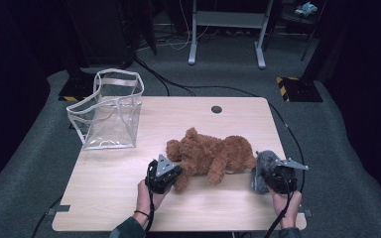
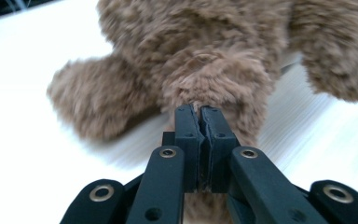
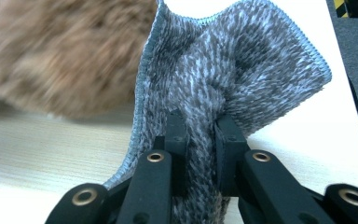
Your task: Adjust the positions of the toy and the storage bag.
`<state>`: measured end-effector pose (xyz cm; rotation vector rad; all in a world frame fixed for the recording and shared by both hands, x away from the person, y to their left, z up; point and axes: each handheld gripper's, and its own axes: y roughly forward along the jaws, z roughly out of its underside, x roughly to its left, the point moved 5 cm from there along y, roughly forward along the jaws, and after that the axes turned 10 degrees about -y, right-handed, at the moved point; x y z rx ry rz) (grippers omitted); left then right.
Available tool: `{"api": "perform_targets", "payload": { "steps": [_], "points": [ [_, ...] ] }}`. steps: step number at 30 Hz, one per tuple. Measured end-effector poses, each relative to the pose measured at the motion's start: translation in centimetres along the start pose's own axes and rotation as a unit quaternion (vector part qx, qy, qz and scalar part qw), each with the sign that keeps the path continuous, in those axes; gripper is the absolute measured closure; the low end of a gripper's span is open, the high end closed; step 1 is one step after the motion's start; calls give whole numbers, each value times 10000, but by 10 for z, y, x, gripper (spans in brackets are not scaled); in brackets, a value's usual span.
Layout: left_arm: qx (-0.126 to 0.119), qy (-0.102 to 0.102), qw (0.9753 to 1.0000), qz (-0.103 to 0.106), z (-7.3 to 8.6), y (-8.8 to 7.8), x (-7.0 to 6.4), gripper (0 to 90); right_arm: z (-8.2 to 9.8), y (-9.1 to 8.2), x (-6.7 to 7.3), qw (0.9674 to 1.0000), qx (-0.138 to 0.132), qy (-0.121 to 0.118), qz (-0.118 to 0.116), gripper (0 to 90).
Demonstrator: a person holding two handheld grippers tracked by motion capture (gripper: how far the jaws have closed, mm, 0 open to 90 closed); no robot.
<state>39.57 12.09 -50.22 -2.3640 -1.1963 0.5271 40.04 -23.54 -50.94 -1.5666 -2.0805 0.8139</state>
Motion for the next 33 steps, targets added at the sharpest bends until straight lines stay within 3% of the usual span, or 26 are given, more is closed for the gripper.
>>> {"api": "perform_targets", "payload": {
  "steps": [2,3,7,10,14,17,20,22,25,30,33],
  "points": [
    [-2,-46,10000,-83,5,-1,0,755,0,1,1,10000,0,10,-8,789],
    [-23,-119,9998,-151,6,-2,-2,659,0,1,2,10000,-11,1,-20,789],
    [-219,-120,9992,-302,6,-8,-19,437,0,0,2,10000,-21,3,-13,789],
    [-191,84,9988,-439,6,-6,-34,380,1,-2,1,10000,-47,52,-9,789],
    [-6,171,9968,-784,11,14,-43,342,3,-3,-1,10000,-53,81,-2,789],
    [-10,173,9928,-1188,14,28,-40,404,6,-4,-2,9999,-46,104,-3,789],
    [-97,201,9928,-1176,13,34,-36,593,8,-4,-5,9999,-49,113,0,789],
    [-106,171,9944,-1033,10,34,-34,680,8,-5,-7,9999,-61,140,6,789],
    [-148,82,9966,-807,4,30,-33,736,9,-6,-9,9999,-67,139,17,789],
    [-269,-224,9984,-434,-16,14,-32,761,8,-5,-8,9999,-58,147,11,789],
    [-270,-277,9989,-267,-31,1,-35,762,6,-5,-7,9999,-63,148,-3,789]
  ]
}}
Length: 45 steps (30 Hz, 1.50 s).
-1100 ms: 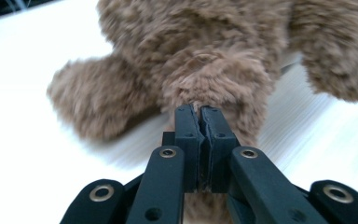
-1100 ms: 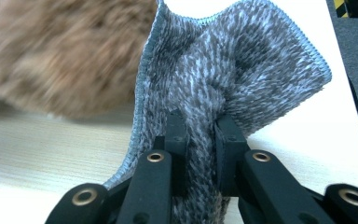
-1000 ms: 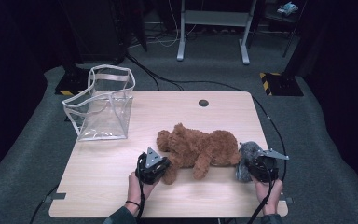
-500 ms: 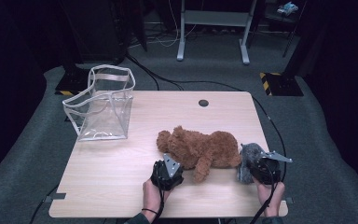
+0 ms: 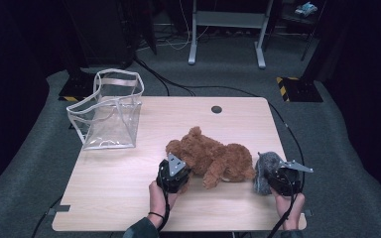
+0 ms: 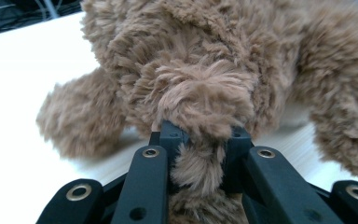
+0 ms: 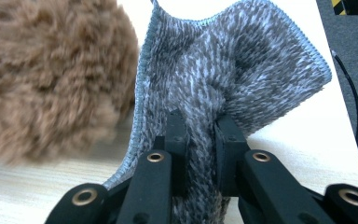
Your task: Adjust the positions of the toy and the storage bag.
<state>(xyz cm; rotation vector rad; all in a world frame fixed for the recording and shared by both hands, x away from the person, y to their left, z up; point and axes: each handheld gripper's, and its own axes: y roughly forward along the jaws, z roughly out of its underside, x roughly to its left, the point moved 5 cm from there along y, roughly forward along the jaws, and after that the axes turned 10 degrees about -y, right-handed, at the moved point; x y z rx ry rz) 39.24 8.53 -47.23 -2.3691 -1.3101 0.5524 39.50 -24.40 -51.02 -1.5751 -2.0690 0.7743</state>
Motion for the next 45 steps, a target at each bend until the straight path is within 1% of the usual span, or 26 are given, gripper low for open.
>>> {"api": "perform_targets", "payload": {
  "steps": [2,4,5,7,8,9,13,15,18,19,23,27,30,31,32,34,35,36,37,38,39,40,41,43,44,45],
  "points": [
    [-55,-95,9999,91,-9,-8,-3,762,-1,0,1,10000,-28,-5,-10,789],
    [-75,-55,9999,104,-18,-16,-6,760,-3,0,2,10000,-32,-34,-14,789],
    [-94,-121,9998,136,-22,-19,-7,759,-3,0,2,10000,-33,-36,-20,789],
    [-67,-3,9999,79,-31,-24,-9,754,-5,-1,2,10000,-53,-43,-25,789],
    [-63,-48,10000,60,-34,-24,-8,742,-5,-1,2,10000,-49,-46,-25,789],
    [-1,13,10000,12,-37,-22,-5,735,-6,0,2,10000,-51,-52,-26,789],
    [250,-112,9995,-163,-41,5,8,685,-6,3,5,9999,-37,-53,-77,789],
    [334,-131,9990,-273,-44,20,14,628,-5,5,6,9999,-26,-59,-80,789],
    [297,-178,9987,-375,-52,31,17,516,-4,6,6,10000,-7,-36,-87,789],
    [241,-200,9989,-335,-55,32,17,483,-3,6,5,10000,2,-36,-82,789],
    [136,-72,9993,-345,-58,31,14,387,-2,3,1,10000,-4,-20,-45,789],
    [24,70,9993,-364,-52,31,11,344,0,2,-1,10000,12,20,-15,789],
    [0,124,9995,-301,-43,35,8,326,1,3,-1,10000,16,0,-37,789],
    [46,105,9997,-219,-39,38,6,326,1,3,-1,10000,22,9,-36,789],
    [143,100,9998,-132,-34,42,3,324,1,3,-1,10000,35,34,-31,789],
    [414,190,9990,-12,-25,53,-1,320,2,4,-1,10000,44,4,-42,789],
    [608,203,9979,50,-20,60,-4,320,2,5,0,10000,48,-4,-41,789],
    [717,248,9971,53,-15,65,-7,319,1,5,0,10000,51,1,-45,789],
    [877,343,9955,88,-9,70,-10,319,1,5,0,10000,38,-6,-47,789],
    [1007,349,9942,139,-3,75,-12,319,1,4,1,10000,34,6,-47,789],
    [1099,432,9930,81,3,80,-14,319,1,4,1,10000,31,4,-49,789],
    [1228,521,9910,65,10,85,-14,336,1,3,1,10000,24,5,-32,789],
    [1284,481,9905,91,15,90,-14,410,1,2,1,10000,25,3,-36,789],
    [1341,528,9895,124,21,95,-14,568,1,1,0,10000,13,13,-15,789],
    [1267,502,9906,155,22,95,-14,623,1,-1,0,10000,-13,19,-15,789],
    [1266,525,9904,181,21,94,-13,671,1,-3,0,10000,-46,69,-18,789]
  ]
}}
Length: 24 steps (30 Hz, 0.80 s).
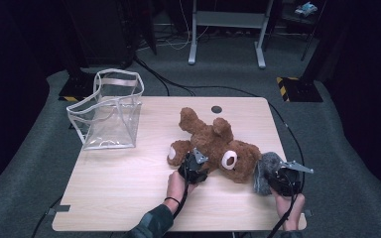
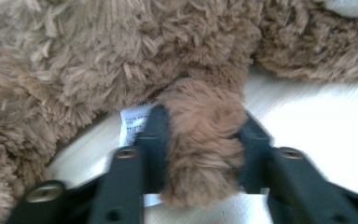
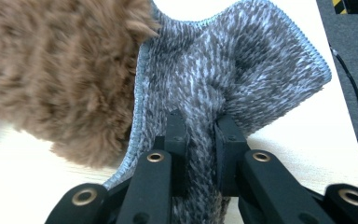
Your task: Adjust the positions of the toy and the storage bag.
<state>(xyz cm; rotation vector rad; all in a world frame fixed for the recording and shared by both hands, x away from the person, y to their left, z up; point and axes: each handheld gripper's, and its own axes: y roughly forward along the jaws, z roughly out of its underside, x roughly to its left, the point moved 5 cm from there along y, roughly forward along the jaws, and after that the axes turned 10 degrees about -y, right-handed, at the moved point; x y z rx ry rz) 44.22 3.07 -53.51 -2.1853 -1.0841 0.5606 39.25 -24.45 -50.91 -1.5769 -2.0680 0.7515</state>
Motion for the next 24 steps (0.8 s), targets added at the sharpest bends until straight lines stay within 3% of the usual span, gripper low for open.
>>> {"api": "perform_targets", "payload": {
  "steps": [4,9,13,16,20,24],
  "points": [
    [-69,-127,9996,234,1,-6,0,748,-9,-14,11,9995,-302,-50,-120,789],
    [-128,-270,9985,452,3,-17,-6,757,-30,-25,31,9976,-597,-255,-251,788],
    [-192,-395,9958,799,5,-23,-19,756,-43,-11,35,9981,-468,-315,-237,788],
    [-202,-368,9953,873,5,-25,-22,731,-49,5,28,9990,-321,-292,-91,788],
    [-517,-592,9943,727,-3,-41,-4,521,-54,10,18,9993,-248,-281,21,788],
    [-1027,-833,9903,431,-13,-71,26,381,-62,-4,22,9983,-402,-416,92,787]
  ]
}}
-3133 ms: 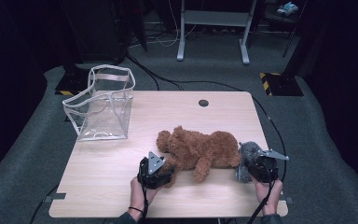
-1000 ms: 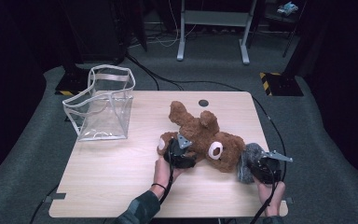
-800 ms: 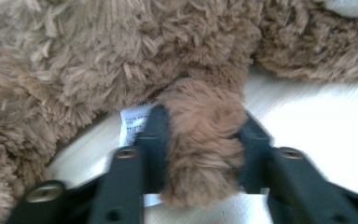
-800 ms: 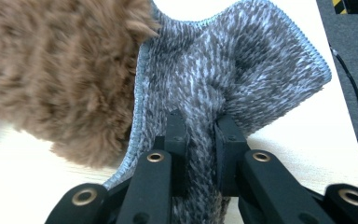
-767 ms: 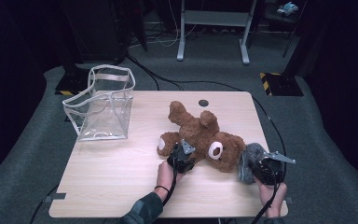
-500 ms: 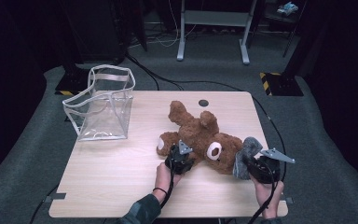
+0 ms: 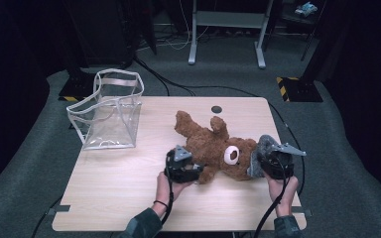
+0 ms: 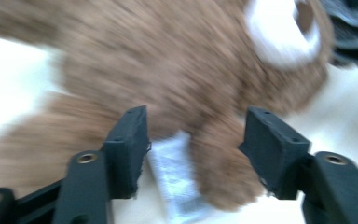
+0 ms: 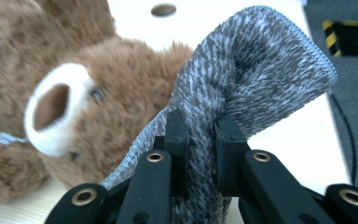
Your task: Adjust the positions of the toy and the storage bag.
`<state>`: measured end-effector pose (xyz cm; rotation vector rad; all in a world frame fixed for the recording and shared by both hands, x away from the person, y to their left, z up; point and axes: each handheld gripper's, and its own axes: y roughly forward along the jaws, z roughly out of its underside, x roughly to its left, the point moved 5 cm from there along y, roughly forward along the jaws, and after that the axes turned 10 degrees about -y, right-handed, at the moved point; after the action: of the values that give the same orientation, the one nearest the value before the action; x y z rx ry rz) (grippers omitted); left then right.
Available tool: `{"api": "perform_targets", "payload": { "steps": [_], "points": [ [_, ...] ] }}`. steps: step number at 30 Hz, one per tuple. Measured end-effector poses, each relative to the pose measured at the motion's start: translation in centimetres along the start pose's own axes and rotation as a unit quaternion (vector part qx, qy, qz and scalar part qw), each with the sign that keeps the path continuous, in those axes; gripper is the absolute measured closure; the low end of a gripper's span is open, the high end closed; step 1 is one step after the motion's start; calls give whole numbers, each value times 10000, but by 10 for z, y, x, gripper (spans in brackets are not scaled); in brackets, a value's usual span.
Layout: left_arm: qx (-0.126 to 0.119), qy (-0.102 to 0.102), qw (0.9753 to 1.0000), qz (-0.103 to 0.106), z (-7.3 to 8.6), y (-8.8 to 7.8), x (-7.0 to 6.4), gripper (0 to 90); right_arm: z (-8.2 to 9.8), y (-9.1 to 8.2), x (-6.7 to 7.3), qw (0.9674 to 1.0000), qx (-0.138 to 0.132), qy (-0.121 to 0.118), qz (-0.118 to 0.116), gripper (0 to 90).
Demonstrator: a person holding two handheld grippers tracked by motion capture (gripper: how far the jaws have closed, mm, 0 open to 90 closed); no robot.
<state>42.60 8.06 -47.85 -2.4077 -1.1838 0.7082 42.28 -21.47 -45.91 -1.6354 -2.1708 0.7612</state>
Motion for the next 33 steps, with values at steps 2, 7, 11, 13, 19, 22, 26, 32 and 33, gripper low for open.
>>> {"api": "perform_targets", "payload": {
  "steps": [2,7,11,13,19,22,26,32,33],
  "points": [
    [-64,46,9997,-236,-7,-10,16,348,-7,-10,3,9999,-160,-7,-13,788],
    [375,-210,9978,-496,4,-1,53,311,-29,-26,29,9984,-411,-340,-198,788],
    [690,-181,9960,-536,24,11,65,389,-31,-4,44,9980,-153,-475,-386,787],
    [537,-261,9967,-556,26,12,68,509,-28,8,43,9983,-53,-432,-375,788],
    [492,-375,9975,-347,30,13,70,747,-29,18,32,9987,149,-445,-215,787],
    [484,-429,9975,-281,34,10,65,776,-28,20,29,9985,226,-487,-121,787],
    [480,-413,9978,-206,40,6,54,787,-29,25,25,9980,284,-564,13,787],
    [505,-496,9975,31,51,-5,39,792,-33,29,21,9973,361,-640,95,787],
    [464,-499,9977,46,53,-7,37,791,-34,29,21,9973,375,-619,107,787]
  ]
}}
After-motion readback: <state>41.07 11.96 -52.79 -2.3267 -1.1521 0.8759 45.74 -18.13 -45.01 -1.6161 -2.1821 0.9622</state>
